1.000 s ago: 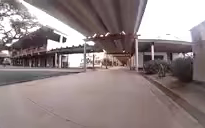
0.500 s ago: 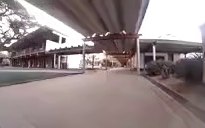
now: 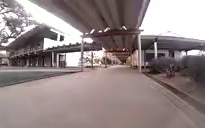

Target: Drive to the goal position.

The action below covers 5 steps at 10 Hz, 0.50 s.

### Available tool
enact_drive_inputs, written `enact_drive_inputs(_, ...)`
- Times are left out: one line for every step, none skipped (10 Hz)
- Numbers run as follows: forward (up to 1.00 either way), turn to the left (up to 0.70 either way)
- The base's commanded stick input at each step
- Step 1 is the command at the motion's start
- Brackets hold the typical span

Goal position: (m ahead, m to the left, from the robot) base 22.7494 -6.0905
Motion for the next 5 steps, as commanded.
enact_drive_inputs(0.7, 0.0)
enact_drive_inputs(0.7, -0.21)
enact_drive_inputs(0.7, -0.31)
enact_drive_inputs(0.7, -0.26)
enact_drive_inputs(0.7, -0.12)
